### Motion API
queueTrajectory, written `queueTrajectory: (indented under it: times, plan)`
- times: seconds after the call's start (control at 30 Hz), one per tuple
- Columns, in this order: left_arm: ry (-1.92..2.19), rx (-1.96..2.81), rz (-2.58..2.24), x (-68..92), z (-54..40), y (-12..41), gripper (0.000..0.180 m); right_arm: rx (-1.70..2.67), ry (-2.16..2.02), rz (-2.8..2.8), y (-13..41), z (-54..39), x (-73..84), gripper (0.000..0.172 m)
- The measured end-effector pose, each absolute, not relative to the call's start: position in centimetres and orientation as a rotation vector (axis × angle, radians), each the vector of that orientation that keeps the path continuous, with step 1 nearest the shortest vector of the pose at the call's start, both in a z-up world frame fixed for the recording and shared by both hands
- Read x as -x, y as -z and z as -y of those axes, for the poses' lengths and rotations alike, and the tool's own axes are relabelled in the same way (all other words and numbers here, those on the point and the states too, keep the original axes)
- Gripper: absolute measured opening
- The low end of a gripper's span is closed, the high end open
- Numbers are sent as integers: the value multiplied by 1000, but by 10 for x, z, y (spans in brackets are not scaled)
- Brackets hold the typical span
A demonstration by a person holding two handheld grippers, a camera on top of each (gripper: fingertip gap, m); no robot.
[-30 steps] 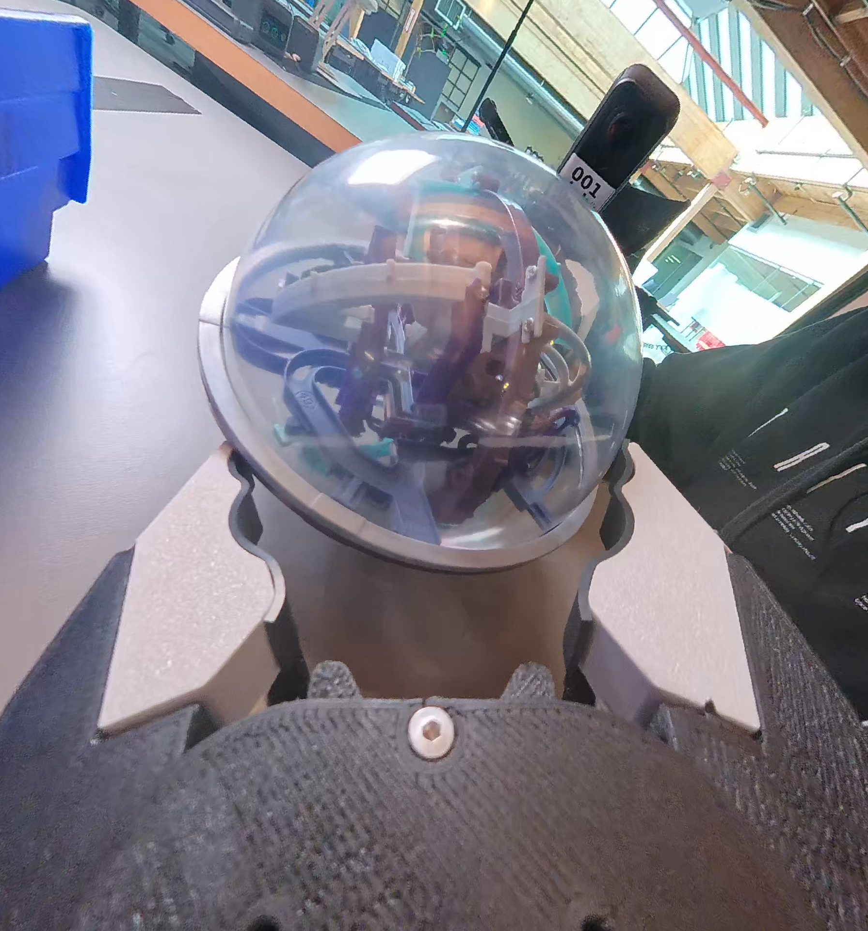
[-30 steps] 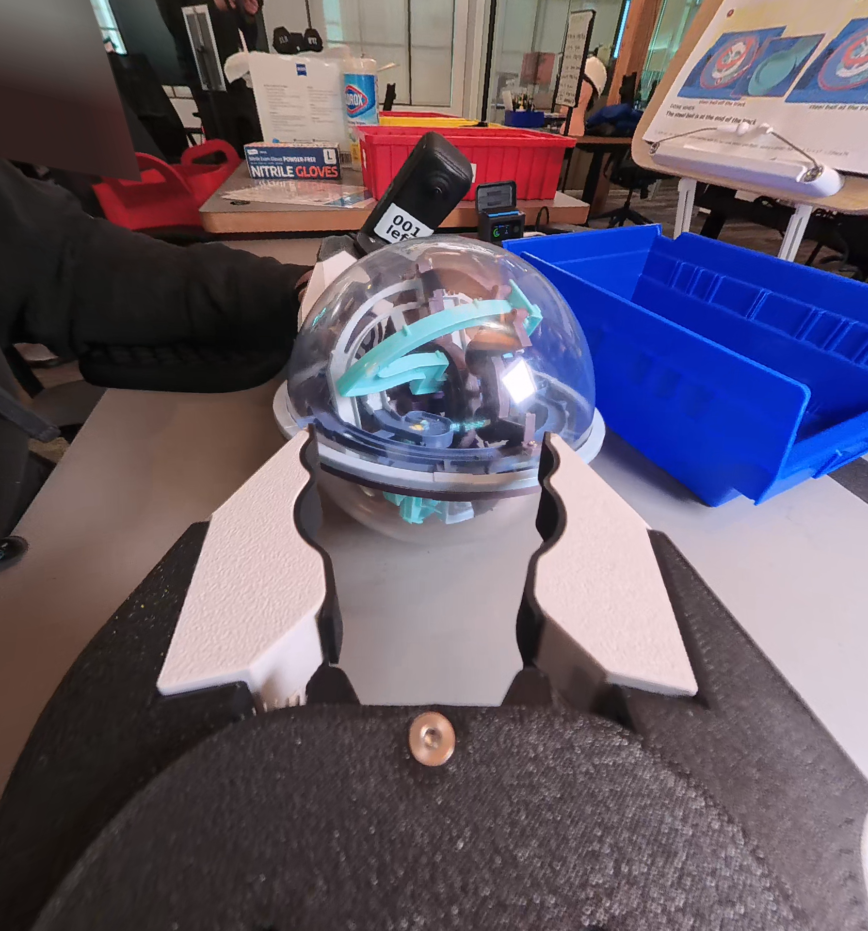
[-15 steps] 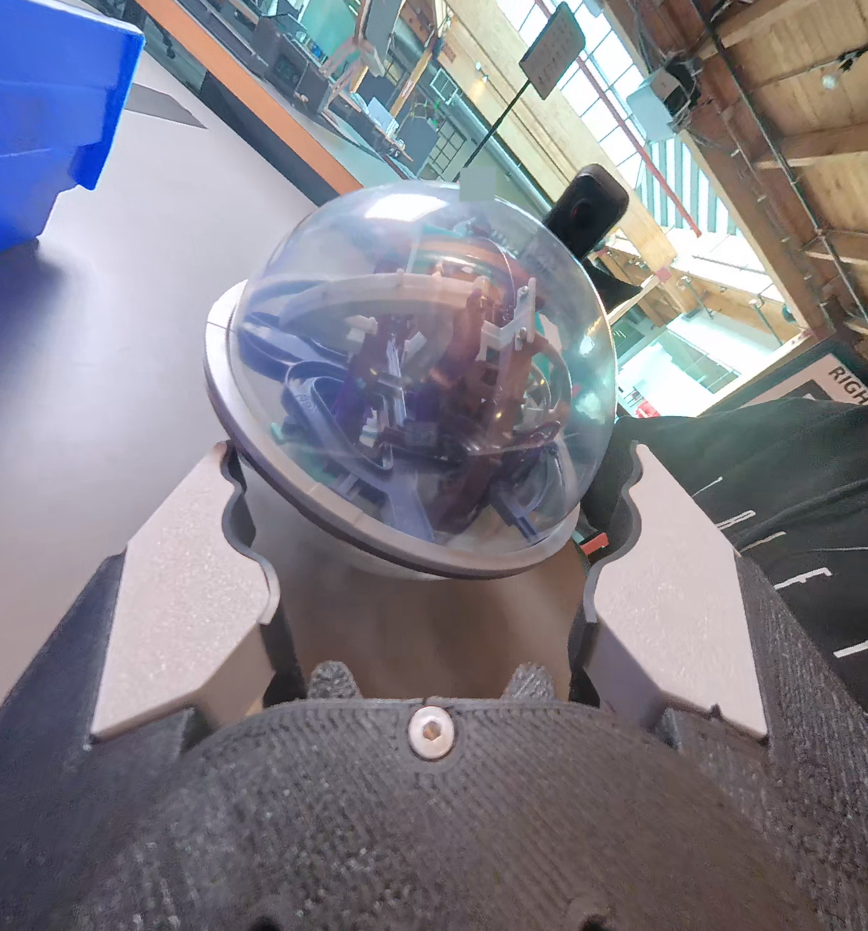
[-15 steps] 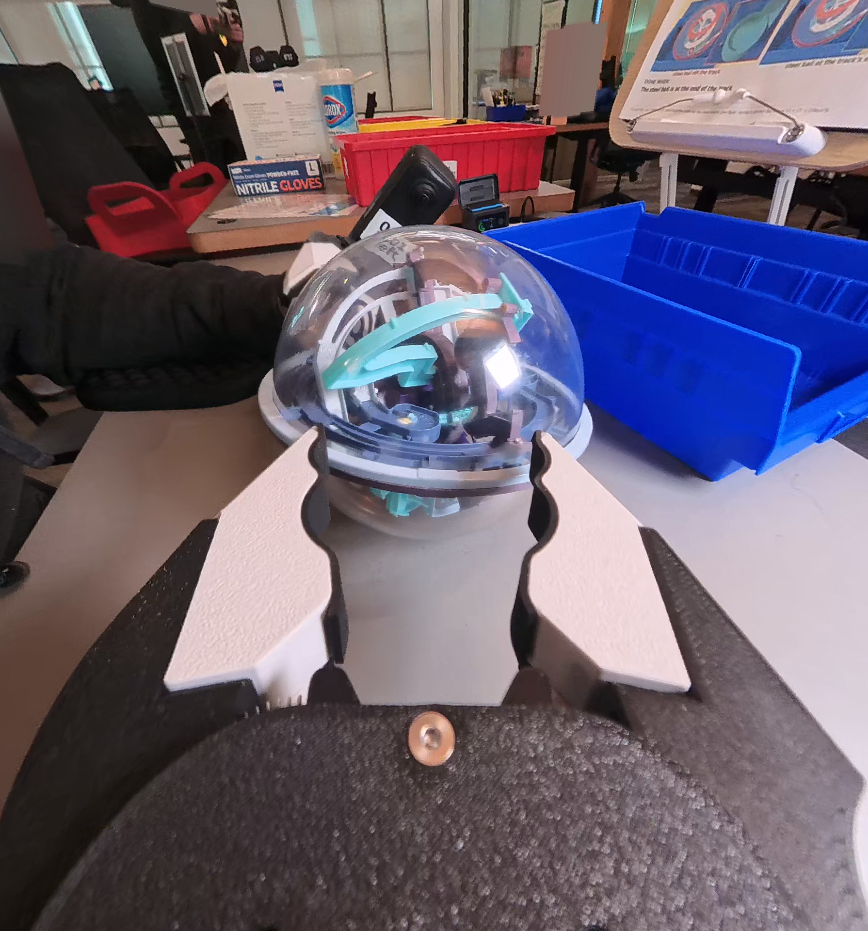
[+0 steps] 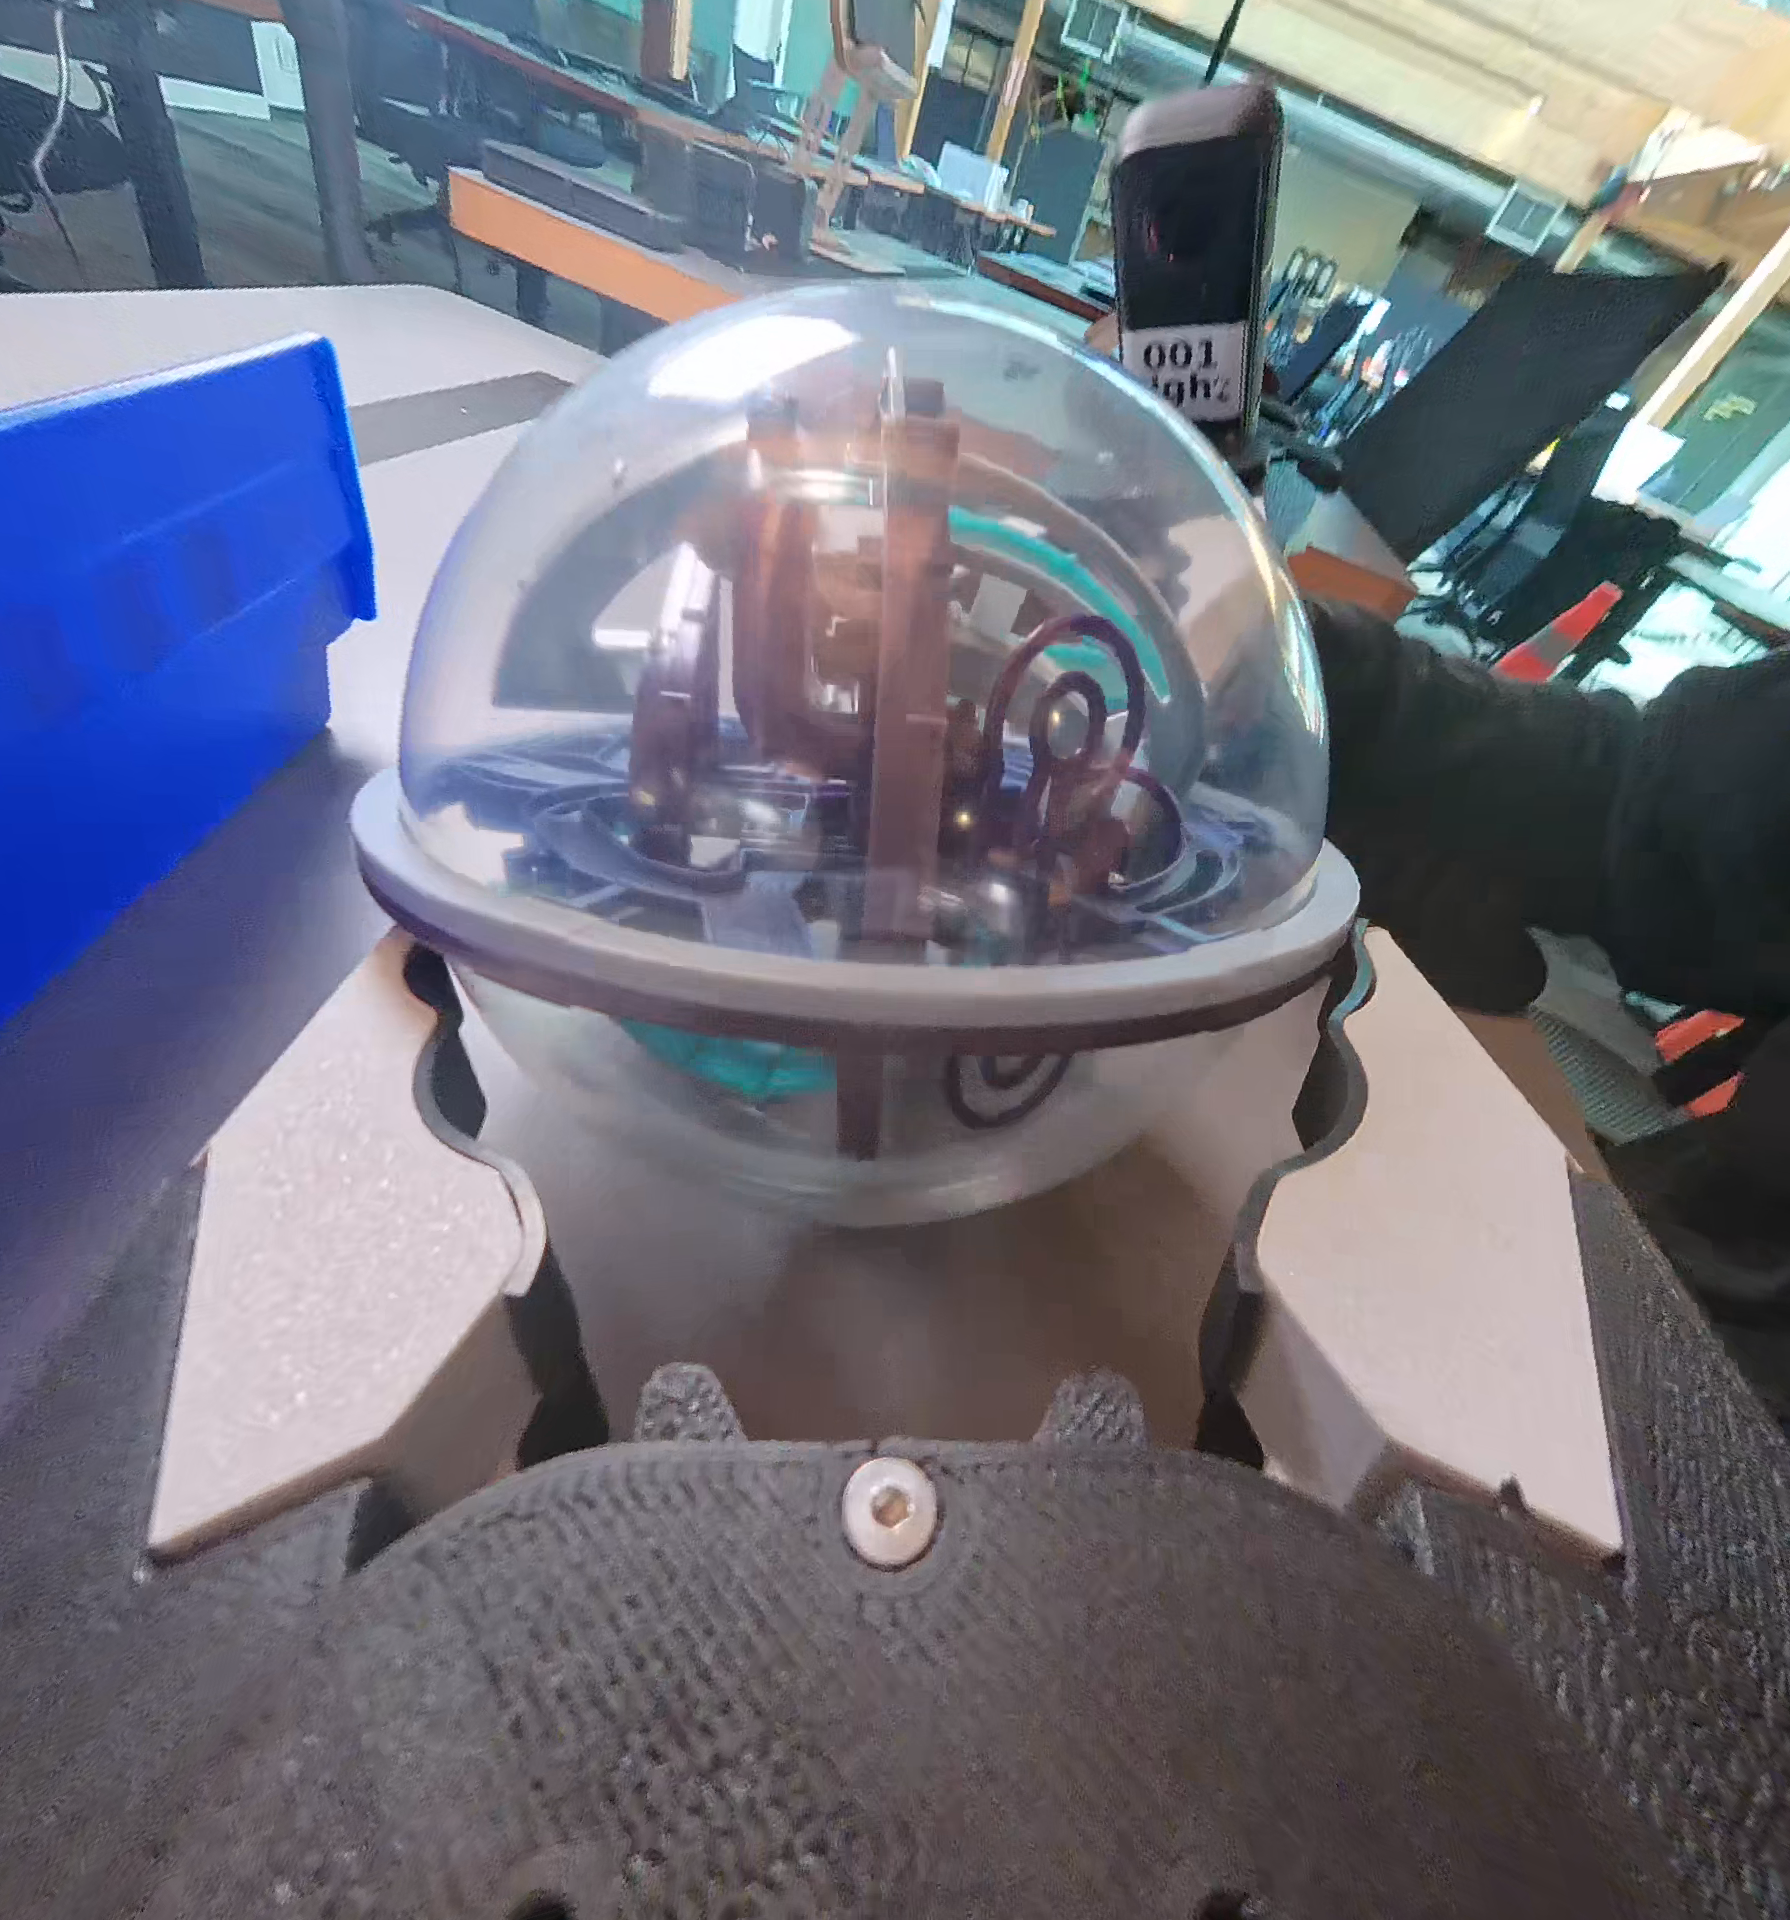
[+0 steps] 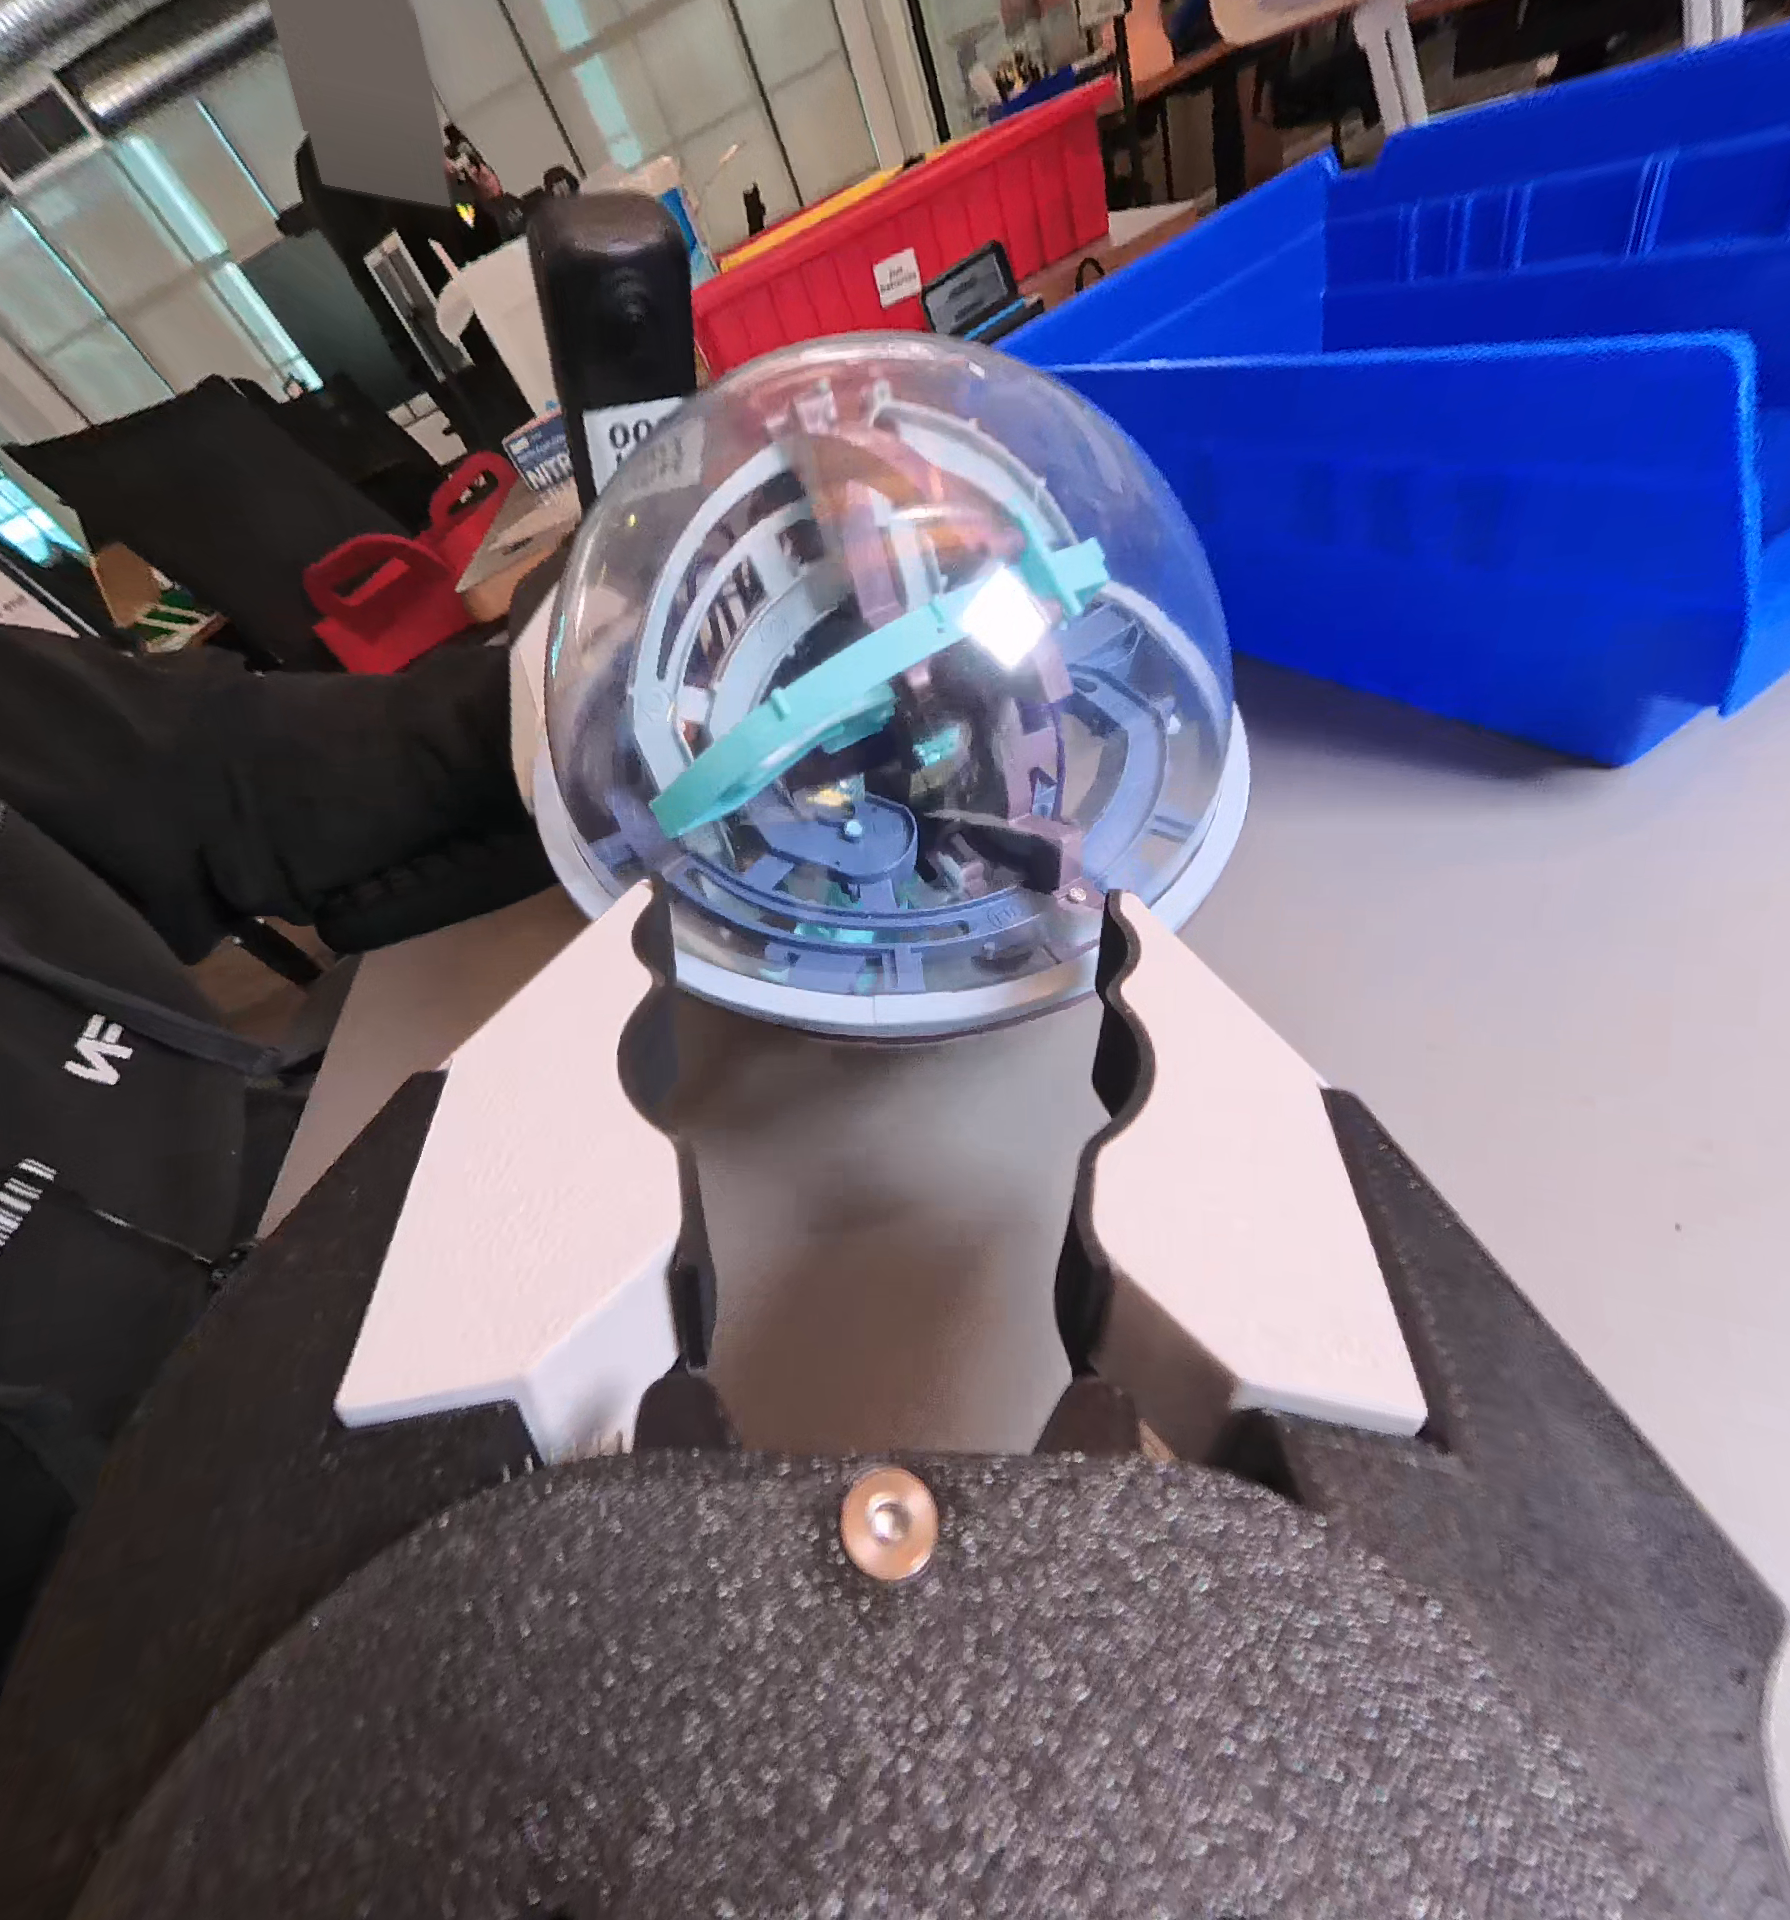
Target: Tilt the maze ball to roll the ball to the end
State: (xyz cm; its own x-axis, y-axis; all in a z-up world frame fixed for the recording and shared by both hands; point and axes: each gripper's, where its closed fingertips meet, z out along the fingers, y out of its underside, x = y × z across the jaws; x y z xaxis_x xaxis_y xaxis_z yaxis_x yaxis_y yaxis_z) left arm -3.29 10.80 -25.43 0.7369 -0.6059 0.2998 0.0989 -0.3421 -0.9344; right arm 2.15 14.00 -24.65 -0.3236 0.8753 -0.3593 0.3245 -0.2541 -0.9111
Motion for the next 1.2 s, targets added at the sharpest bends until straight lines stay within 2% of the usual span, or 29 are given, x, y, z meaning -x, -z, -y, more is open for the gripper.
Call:
queueTrajectory:
  times: [0.17,0.33,0.43,0.5,0.7,0.8,0.9,1.2]
  plan:
    - [900,1754,-267,44,-110,244,154,1423,-1512,1638,255,-134,-20,79]
    - [996,1738,-157,54,-116,236,149,1230,-1424,1603,235,-134,-19,103]
    - [1002,1741,-105,55,-124,233,148,1175,-1279,1618,238,-134,-13,108]
    - [982,1748,-68,56,-129,232,141,1167,-1165,1615,242,-139,-8,109]
    - [947,1757,-83,52,-131,233,142,1239,-1195,1571,245,-149,-8,102]
    - [962,1733,-173,45,-124,233,155,1283,-1263,1544,246,-152,-9,103]
    - [940,1773,-240,45,-121,247,148,1288,-1296,1528,244,-153,-10,100]
    - [817,1820,-274,39,-127,257,147,1230,-1247,1571,252,-152,-12,98]
